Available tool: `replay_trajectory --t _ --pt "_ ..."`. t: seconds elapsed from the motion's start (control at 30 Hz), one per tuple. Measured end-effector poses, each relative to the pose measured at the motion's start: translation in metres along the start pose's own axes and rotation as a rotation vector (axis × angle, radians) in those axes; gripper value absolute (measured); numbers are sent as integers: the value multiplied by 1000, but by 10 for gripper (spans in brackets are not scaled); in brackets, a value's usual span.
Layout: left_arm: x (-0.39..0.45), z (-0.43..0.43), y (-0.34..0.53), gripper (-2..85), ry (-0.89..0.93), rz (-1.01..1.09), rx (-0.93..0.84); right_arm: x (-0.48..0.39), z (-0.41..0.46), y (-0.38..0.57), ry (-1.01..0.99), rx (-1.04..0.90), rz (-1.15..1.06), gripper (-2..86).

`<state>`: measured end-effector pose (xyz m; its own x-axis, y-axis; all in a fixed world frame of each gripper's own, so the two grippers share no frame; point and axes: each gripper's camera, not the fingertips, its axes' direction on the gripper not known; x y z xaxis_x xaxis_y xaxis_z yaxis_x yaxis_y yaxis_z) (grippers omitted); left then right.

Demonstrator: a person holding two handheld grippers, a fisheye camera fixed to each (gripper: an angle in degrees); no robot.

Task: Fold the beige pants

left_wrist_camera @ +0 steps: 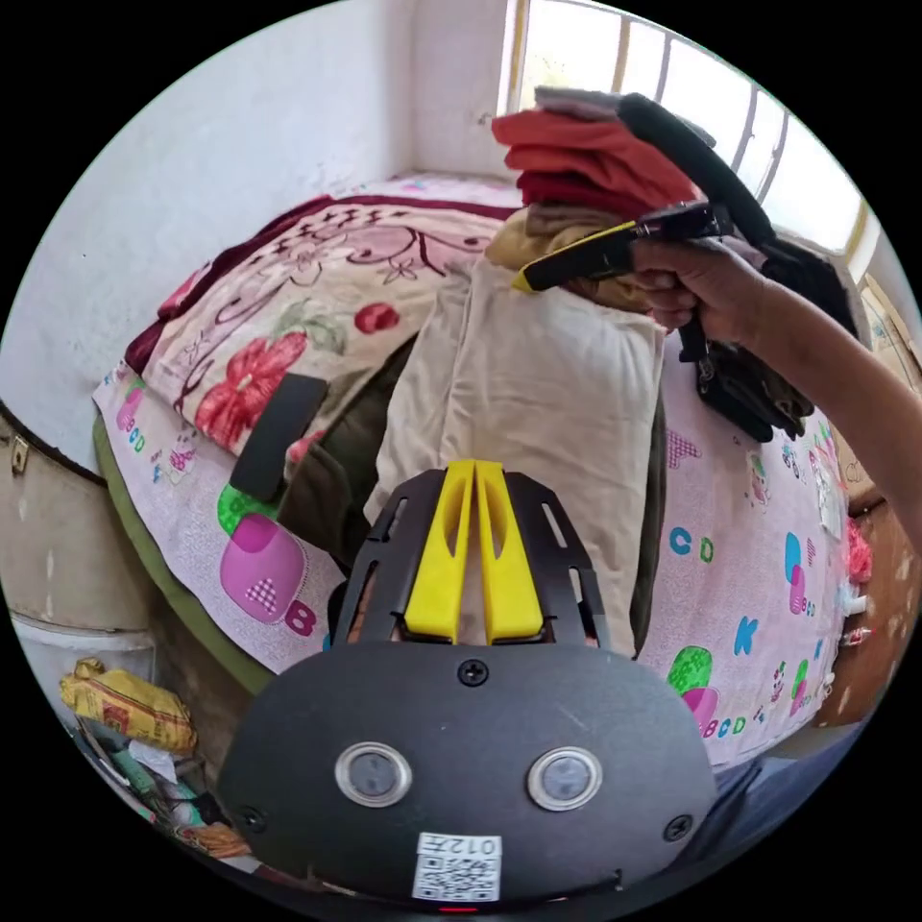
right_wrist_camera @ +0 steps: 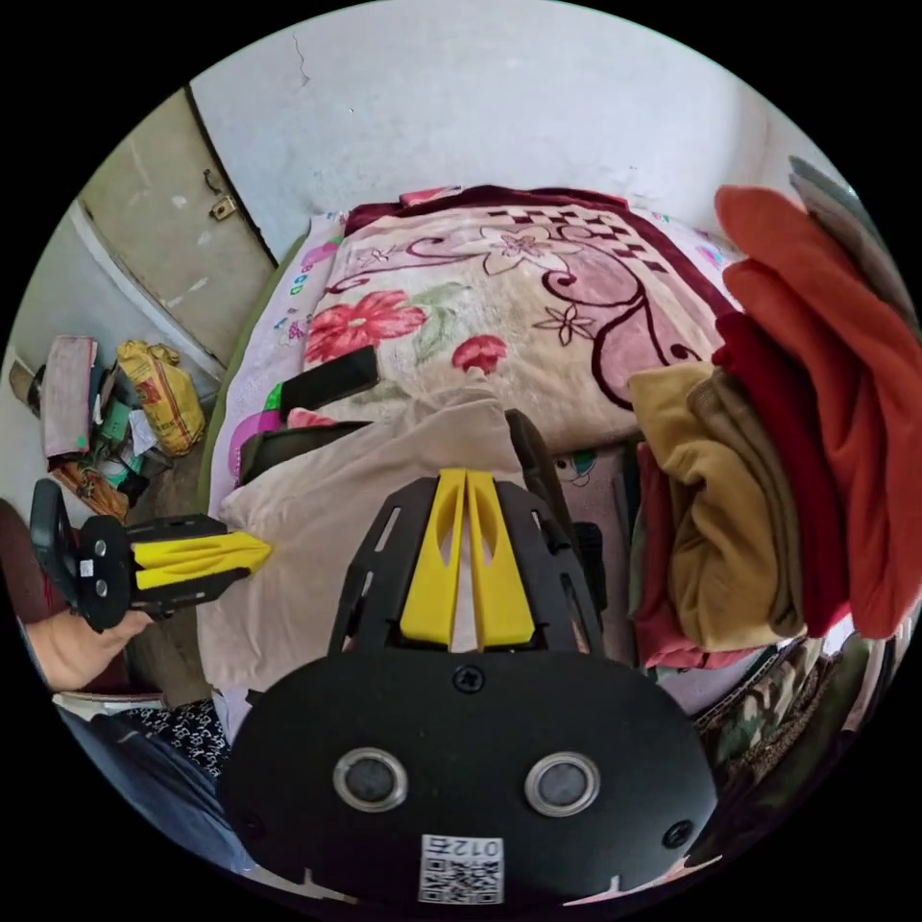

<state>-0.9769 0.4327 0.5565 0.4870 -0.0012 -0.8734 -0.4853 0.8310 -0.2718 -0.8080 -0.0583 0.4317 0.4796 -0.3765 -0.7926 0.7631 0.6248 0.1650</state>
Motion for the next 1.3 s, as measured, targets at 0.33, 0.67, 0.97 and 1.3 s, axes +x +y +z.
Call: replay_trajectory --t 0.33,0.67,0.97,1.3 --pt "-10 -11 3 3 41 -113 6 19 -42 39 16 115 63 0" --pt "11 -16 33 -1 25 -70 7 48 -29 105 -35 85 163 1" --pt "34 -71 69 -2 73 16 74 35 -69 161 -22 152 153 -1" --pt "14 -113 65 -2 1 -30 187 45 -107 132 -11 302 184 0"
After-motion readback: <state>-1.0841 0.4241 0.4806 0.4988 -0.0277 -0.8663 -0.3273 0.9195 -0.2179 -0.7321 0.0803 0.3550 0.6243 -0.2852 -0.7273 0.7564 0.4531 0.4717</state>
